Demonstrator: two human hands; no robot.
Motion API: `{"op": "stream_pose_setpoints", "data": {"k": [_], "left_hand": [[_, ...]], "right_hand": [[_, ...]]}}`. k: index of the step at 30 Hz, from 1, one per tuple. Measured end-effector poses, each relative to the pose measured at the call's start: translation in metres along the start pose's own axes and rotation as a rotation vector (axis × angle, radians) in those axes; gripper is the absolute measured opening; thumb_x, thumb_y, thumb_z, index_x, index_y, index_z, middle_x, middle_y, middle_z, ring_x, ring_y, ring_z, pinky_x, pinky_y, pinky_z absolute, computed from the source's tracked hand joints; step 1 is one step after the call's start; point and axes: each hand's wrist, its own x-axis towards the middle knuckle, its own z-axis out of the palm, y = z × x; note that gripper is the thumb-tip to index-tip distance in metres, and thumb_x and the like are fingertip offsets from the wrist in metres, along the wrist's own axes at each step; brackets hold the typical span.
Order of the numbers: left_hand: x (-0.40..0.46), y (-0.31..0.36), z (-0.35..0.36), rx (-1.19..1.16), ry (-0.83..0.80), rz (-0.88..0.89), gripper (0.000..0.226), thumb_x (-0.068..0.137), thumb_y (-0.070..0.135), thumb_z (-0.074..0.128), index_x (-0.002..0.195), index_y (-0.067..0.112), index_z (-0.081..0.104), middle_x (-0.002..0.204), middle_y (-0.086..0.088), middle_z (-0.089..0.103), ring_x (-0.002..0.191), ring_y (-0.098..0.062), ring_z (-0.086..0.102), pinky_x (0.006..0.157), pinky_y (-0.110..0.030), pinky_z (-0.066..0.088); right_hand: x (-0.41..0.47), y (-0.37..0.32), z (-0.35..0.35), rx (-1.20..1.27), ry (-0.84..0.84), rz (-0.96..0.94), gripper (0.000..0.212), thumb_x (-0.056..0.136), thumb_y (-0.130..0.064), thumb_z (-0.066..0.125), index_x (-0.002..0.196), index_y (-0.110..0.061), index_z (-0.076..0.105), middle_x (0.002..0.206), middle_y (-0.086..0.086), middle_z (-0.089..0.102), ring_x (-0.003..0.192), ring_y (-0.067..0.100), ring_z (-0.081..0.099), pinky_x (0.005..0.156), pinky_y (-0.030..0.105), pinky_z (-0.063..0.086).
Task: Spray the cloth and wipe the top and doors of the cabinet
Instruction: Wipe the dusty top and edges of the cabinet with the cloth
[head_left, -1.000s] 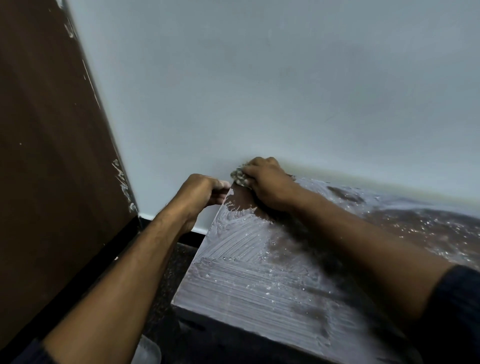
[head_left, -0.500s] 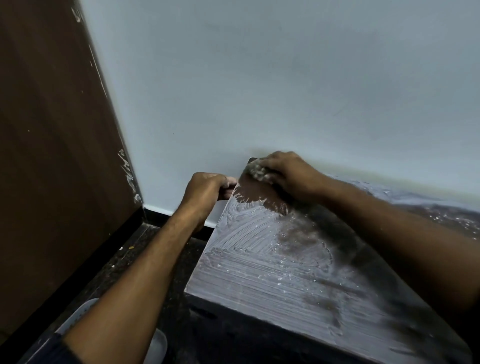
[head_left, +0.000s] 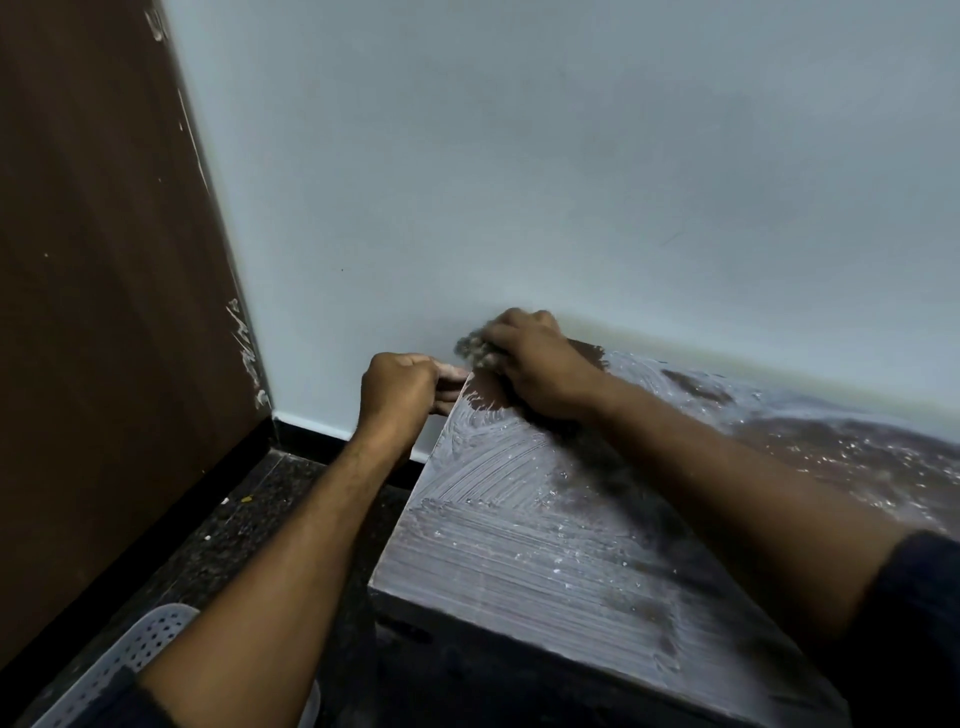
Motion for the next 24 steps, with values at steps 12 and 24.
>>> {"op": "stream_pose_setpoints", "data": {"k": [12, 24], "left_hand": [[0.006, -0.003, -0.001, -0.012, 0.192, -0.023, 0.033, 0.08, -0.004, 0.042, 0.081, 0.008, 0.072, 0.063, -0.009, 0.07, 0.048, -0.019, 0.064, 0.047, -0.027, 0.053], [0.013, -0.01, 0.005, 0.046, -0.13, 0.031, 0.018, 0.08, 0.009, 0.061, 0.076, 0.015, 0.077, 0.08, -0.008, 0.076, 0.077, -0.023, 0.072, 0.076, -0.036, 0.056]], "right_hand": [[-0.014, -0.016, 0.0, 0.073, -0.032, -0.169, 0.032, 0.098, -0.023, 0.053, 0.128, -0.019, 0.063, 0.122, 0.006, 0.062, 0.114, 0.026, 0.05, 0.102, 0.037, 0.037], [-0.03, 0.017, -0.009, 0.061, -0.018, -0.133, 0.033, 0.097, -0.019, 0.057, 0.13, -0.014, 0.062, 0.119, 0.012, 0.063, 0.111, 0.025, 0.053, 0.097, 0.032, 0.038]]}}
